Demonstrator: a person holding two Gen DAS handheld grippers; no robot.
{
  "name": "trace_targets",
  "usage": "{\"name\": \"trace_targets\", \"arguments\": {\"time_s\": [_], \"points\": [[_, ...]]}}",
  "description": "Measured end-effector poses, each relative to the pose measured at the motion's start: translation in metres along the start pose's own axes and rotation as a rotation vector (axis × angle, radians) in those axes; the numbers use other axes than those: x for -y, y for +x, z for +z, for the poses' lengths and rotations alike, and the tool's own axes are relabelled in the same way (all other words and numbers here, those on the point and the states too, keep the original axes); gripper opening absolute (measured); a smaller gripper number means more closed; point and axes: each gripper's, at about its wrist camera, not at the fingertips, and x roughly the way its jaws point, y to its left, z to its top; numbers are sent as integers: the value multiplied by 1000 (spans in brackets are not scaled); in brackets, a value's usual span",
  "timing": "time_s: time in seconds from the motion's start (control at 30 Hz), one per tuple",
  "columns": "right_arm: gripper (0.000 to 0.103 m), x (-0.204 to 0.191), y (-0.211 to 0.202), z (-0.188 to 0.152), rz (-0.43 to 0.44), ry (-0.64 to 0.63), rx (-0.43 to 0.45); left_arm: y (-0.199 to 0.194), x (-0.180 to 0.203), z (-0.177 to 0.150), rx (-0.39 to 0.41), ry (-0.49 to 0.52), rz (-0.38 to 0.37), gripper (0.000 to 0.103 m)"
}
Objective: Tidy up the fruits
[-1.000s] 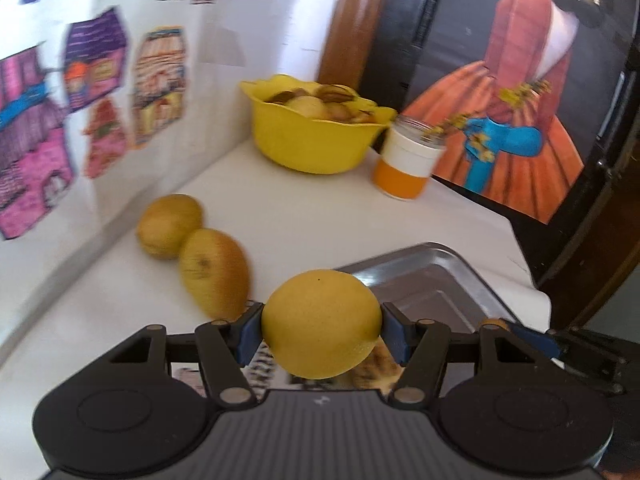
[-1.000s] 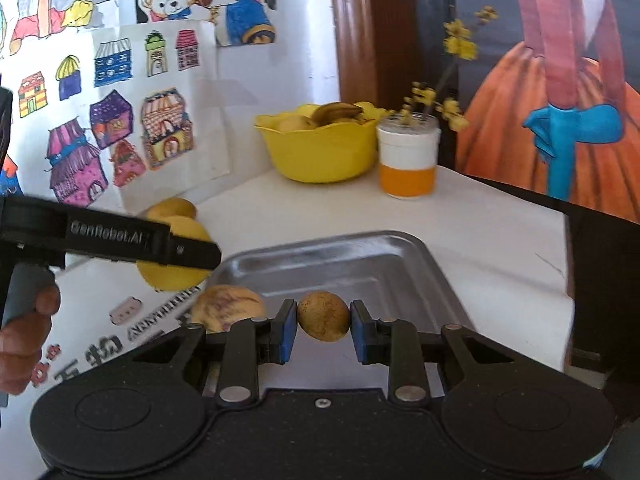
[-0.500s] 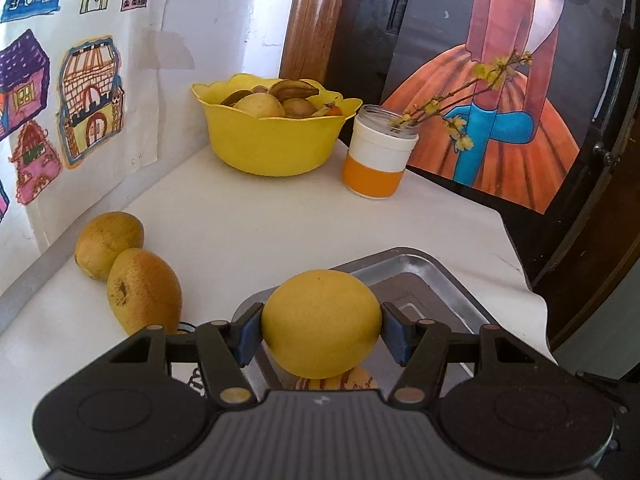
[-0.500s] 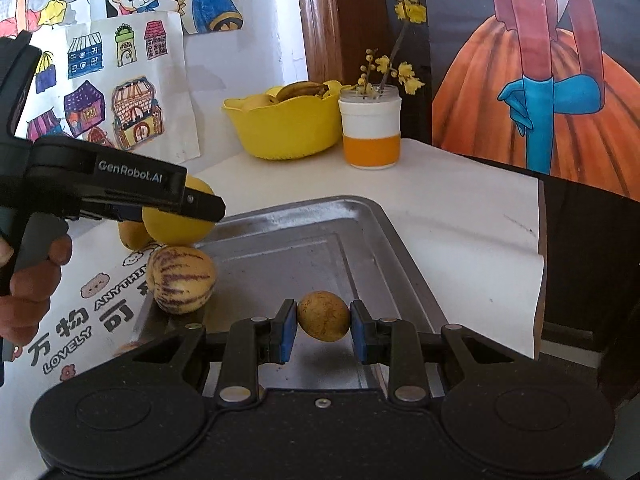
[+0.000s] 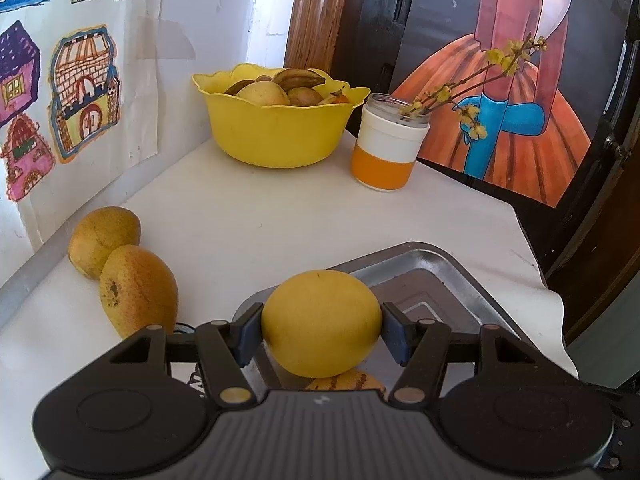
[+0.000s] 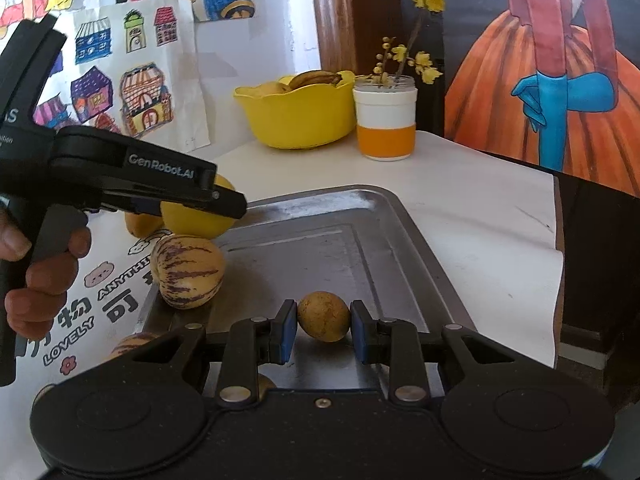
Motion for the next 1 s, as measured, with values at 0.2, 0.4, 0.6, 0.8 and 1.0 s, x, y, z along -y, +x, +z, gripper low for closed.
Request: {"name": "trace_targets", "arguments": {"time_s": [0.2, 0.4, 0.6, 0.8, 1.0], "points": [[45, -2, -2, 0, -8, 6, 6, 4, -1, -2, -16, -3, -15, 66], [64, -8, -15, 2, -6, -2, 31, -8, 1, -5, 18, 36, 1, 79], [93, -24, -56, 9, 2, -17, 96, -39, -1, -7, 68, 46, 6, 95], [102, -49, -121, 15, -17, -69, 162, -90, -11, -12, 111, 27, -21, 101], [102, -75, -181, 6, 7, -73, 109, -158, -27, -29, 173, 18, -32, 102]]}}
